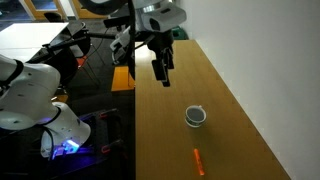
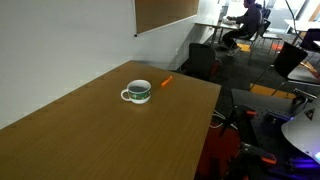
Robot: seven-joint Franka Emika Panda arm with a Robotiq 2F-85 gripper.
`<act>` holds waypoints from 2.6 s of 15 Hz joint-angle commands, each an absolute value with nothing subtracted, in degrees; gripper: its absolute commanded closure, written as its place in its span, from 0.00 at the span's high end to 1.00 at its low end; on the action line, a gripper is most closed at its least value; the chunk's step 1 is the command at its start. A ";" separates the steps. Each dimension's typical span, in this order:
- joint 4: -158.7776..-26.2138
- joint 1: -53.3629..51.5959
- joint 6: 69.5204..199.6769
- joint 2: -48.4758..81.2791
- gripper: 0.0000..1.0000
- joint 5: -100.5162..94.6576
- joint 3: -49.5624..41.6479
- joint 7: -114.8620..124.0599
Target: Put the orange marker in the mug
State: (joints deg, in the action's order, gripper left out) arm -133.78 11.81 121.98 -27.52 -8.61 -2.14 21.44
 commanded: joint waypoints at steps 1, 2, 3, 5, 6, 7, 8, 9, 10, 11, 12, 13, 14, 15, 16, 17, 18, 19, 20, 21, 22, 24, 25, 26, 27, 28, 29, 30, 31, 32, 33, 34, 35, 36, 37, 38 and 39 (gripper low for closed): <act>-130.00 14.97 125.97 -20.17 1.00 -9.38 -1.44 30.32; -129.42 15.66 127.09 -18.42 1.00 -9.80 -1.43 32.90; -128.79 16.18 127.82 -16.72 1.00 -9.93 -1.52 35.30; -127.33 16.98 129.33 -12.86 1.00 -10.46 -1.89 40.59; -126.65 17.20 130.06 -10.76 1.00 -10.86 -2.24 43.40; -126.09 17.09 130.68 -8.97 1.00 -11.04 -2.67 45.66; -125.66 16.98 131.25 -7.17 1.00 -11.78 -3.13 47.96; -125.32 16.68 131.89 -5.43 1.00 -12.37 -3.69 50.19; -124.84 16.47 132.46 -3.34 1.00 -12.89 -4.40 52.31; -124.35 16.16 132.79 -1.56 1.00 -13.35 -5.08 54.46; -123.88 15.91 133.44 0.32 1.00 -13.56 -5.90 56.18; -123.66 15.68 134.54 1.97 1.00 -13.81 -6.79 57.54; -123.38 15.39 135.73 3.66 1.00 -13.30 -7.66 58.15; -123.33 15.17 137.17 5.03 1.00 -13.00 -8.57 58.96; -123.07 14.90 137.74 6.50 1.00 -11.97 -9.37 59.21; -122.95 14.66 138.99 8.04 1.00 -11.54 -10.22 59.62; -123.00 14.40 139.76 9.22 1.00 -10.90 -10.95 59.81; -123.04 14.12 140.19 10.25 1.00 -10.47 -11.58 59.98; -123.58 14.33 141.25 10.79 1.00 -7.97 -11.68 56.95; -124.31 13.47 139.81 9.25 1.00 -10.20 -12.48 57.85; -124.30 13.39 140.49 10.19 1.00 -9.12 -12.74 57.28; -124.18 13.26 140.92 11.00 1.00 -8.72 -12.89 57.21; -124.11 13.20 140.92 11.01 1.00 -8.70 -12.89 57.21; -124.00 13.16 140.91 11.01 1.00 -8.69 -12.88 57.21; -124.04 13.02 141.24 10.75 1.00 -9.45 -13.31 58.87; -124.00 12.93 141.79 11.02 1.00 -9.30 -13.89 60.77; -123.23 12.73 142.29 12.17 1.00 -8.68 -14.59 62.98; -122.67 12.60 142.44 13.10 1.00 -8.13 -15.17 65.20; -122.08 12.72 142.84 14.45 1.00 -6.98 -15.56 66.73; -121.56 12.92 142.64 15.45 1.00 -5.37 -15.68 67.67; -120.95 13.29 143.46 16.95 1.00 -2.39 -15.50 68.04; -120.39 13.57 144.22 18.22 1.00 0.62 -15.32 68.09; -119.25 14.02 145.42 20.38 1.00 4.45 -14.79 67.18; -118.40 14.14 146.08 21.81 1.00 7.44 -14.52 66.84; -117.30 14.26 147.25 23.88 1.00 10.34 -14.20 66.67; -116.43 14.18 147.93 25.24 1.00 12.41 -14.14 66.77; -115.29 13.99 148.74 27.22 1.00 13.79 -14.25 67.11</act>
State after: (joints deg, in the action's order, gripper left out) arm -119.55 13.83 146.80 21.96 9.12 -14.68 65.95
